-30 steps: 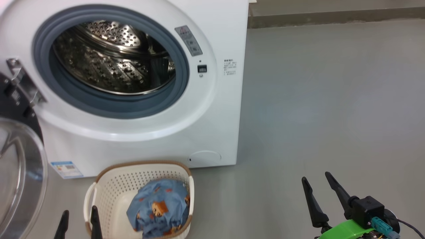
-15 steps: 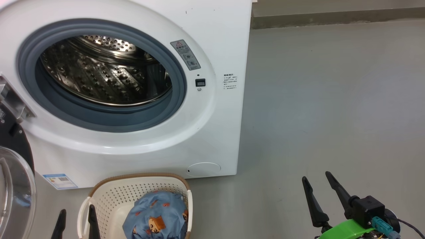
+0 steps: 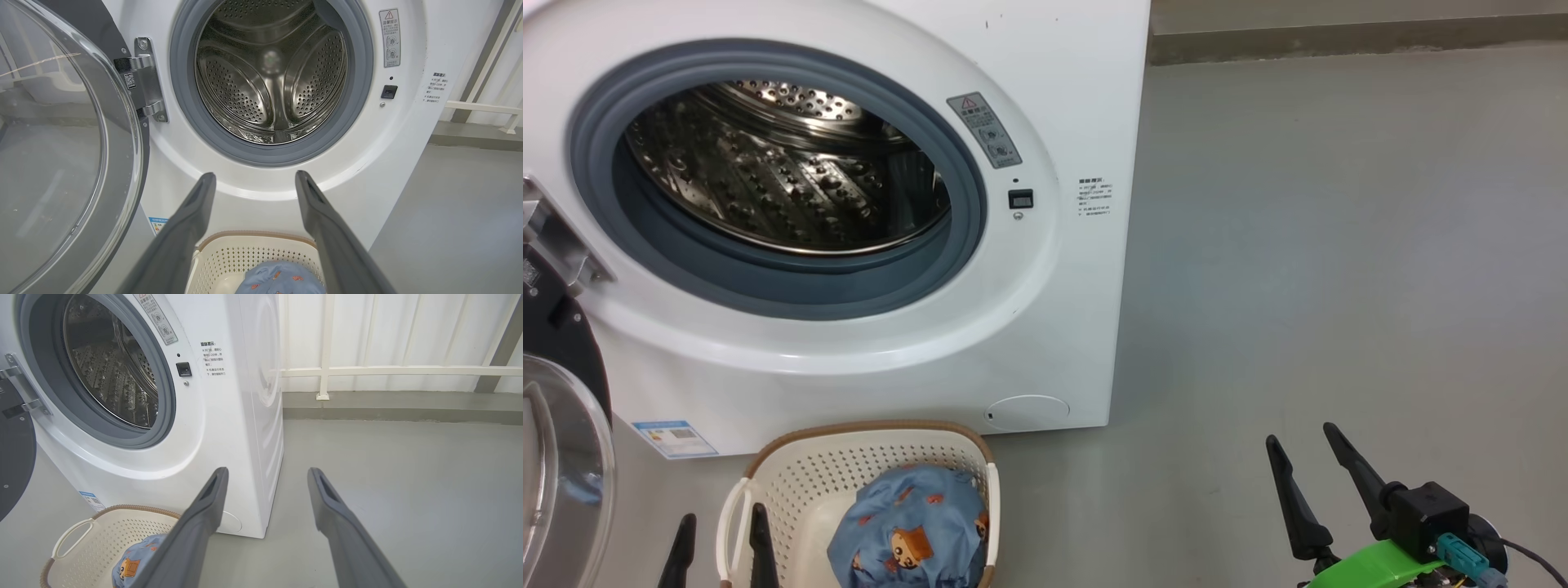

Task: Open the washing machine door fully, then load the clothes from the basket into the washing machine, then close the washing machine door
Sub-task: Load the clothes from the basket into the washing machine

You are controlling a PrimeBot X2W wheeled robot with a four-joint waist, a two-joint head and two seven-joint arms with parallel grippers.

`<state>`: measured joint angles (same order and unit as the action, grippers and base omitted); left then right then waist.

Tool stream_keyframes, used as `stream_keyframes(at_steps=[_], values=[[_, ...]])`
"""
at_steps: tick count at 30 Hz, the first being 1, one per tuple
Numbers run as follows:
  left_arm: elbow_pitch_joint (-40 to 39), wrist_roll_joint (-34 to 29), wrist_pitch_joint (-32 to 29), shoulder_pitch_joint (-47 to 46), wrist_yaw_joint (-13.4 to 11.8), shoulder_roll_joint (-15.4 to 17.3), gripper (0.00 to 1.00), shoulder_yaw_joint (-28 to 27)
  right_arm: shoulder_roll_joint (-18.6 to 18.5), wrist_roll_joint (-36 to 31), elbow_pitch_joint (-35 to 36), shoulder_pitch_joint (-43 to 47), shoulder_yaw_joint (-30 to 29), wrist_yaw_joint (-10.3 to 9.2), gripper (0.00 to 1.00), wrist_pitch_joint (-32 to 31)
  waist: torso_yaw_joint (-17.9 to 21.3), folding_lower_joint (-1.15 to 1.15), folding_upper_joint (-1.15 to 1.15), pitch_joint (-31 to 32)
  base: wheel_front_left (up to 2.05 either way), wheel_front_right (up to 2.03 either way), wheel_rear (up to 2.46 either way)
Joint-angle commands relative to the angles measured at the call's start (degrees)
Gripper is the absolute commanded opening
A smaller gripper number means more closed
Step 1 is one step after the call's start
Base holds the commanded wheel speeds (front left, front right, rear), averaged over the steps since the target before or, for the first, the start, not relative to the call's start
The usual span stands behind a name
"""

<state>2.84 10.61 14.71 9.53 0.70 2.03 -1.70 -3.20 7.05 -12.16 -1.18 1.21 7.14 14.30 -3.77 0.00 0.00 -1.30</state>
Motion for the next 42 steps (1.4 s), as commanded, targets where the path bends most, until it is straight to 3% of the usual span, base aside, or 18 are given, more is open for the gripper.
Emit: stream_keyframes(at_steps=[1, 19, 33, 42], values=[[-1.52, -0.08, 0.29, -1.70, -0.47, 0.85, 1.00, -1.43, -0.27, 0.18, 1.02, -1.41, 1.55, 0.35, 1.00, 0.70, -0.17, 0.00, 0.00, -0.06, 0.00, 0.00, 0.00], [-1.33, 0.55, 0.29, -2.20, -0.76, 0.85, 1.00, -0.28, -0.49, 0.50, 0.83, -2.21, 1.61, 0.35, 1.00, 0.70, -0.03, 0.00, 0.00, -2.67, 0.00, 0.00, 0.00], [3.15, 3.02, 0.29, -7.24, -0.10, 0.85, 1.00, 2.21, -0.63, 1.40, 1.17, -4.43, 1.83, 0.35, 1.00, 0.70, 0.45, 0.00, 0.00, -11.34, 0.00, 0.00, 0.00], [7.98, 7.50, 0.29, -14.70, 2.26, 0.85, 1.00, 3.05, -1.74, 2.43, 1.97, -7.53, 3.79, 0.35, 1.00, 0.70, 1.50, 0.00, 0.00, -19.57, 0.00, 0.00, 0.00]])
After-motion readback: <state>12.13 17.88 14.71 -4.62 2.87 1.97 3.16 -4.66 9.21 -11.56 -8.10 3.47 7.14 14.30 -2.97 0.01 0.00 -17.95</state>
